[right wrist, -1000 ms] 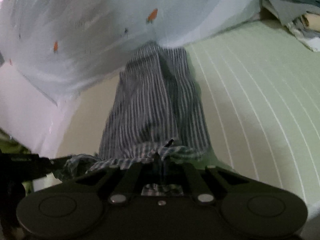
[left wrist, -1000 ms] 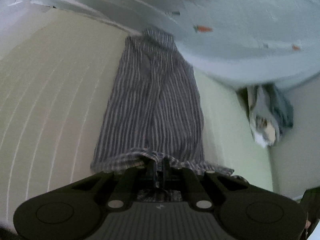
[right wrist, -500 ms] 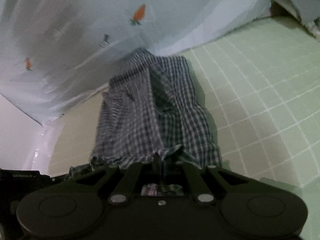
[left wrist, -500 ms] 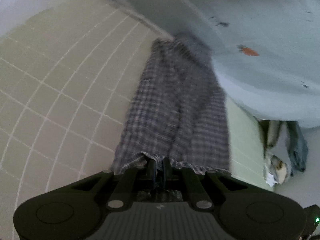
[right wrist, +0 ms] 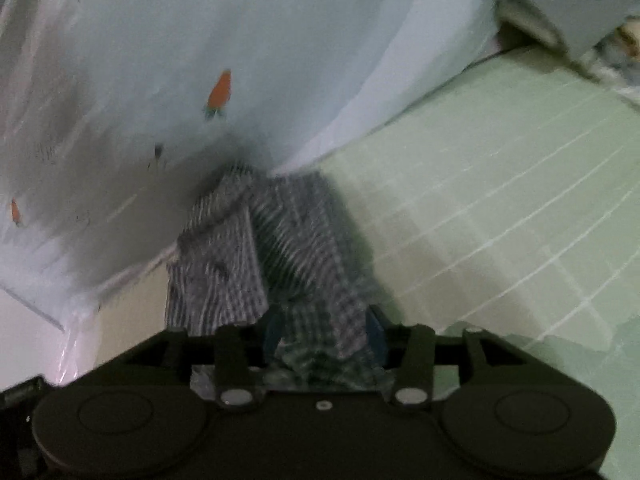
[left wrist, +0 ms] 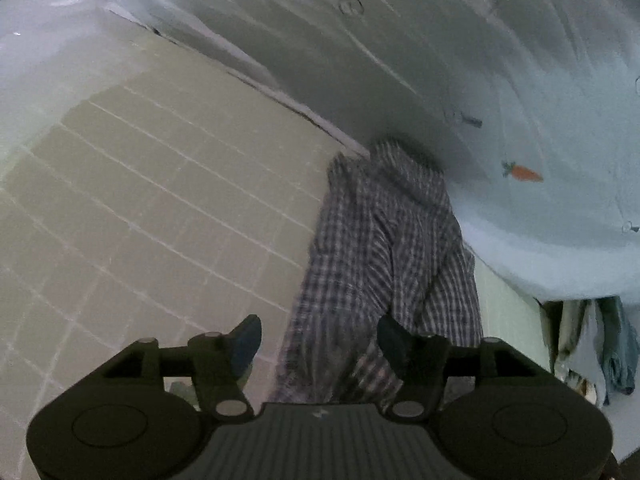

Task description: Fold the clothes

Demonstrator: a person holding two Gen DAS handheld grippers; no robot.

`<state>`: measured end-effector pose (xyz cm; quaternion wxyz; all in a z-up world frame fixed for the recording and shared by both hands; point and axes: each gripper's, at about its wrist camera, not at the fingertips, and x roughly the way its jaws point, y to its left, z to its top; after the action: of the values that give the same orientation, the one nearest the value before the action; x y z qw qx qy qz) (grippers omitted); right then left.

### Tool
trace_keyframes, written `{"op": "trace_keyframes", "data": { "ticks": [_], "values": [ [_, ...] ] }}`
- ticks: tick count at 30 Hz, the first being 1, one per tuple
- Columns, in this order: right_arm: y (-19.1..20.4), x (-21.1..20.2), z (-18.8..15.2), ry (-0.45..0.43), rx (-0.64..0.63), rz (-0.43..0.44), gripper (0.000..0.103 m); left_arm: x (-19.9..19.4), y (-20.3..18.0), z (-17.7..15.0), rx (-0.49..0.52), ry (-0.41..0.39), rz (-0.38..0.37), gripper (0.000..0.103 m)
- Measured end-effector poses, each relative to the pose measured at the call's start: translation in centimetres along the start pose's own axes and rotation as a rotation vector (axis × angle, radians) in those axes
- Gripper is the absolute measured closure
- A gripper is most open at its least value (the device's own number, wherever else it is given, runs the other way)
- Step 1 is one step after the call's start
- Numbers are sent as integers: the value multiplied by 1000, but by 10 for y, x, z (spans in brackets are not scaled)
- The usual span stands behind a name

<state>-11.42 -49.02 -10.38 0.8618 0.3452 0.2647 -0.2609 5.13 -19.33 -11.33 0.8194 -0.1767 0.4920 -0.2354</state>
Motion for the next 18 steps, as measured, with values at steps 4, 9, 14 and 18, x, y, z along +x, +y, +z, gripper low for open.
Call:
{"op": "trace_keyframes", "data": {
  "ticks": [4, 9, 14, 18],
  "values": [
    [-1, -20, -13, -12, -84, -95, 49, -10, 12, -19, 6, 19, 50, 34],
    [0, -20, -39, 69, -170, -150, 47, -8, 22, -43, -24, 75, 76, 34],
    [21, -1, -47, 131, -265, -142, 45, -7, 21, -46, 11, 88, 92, 32],
    [52, 18, -38, 140, -374, -99, 37, -3, 19, -42, 15, 94, 96, 31]
  ]
}}
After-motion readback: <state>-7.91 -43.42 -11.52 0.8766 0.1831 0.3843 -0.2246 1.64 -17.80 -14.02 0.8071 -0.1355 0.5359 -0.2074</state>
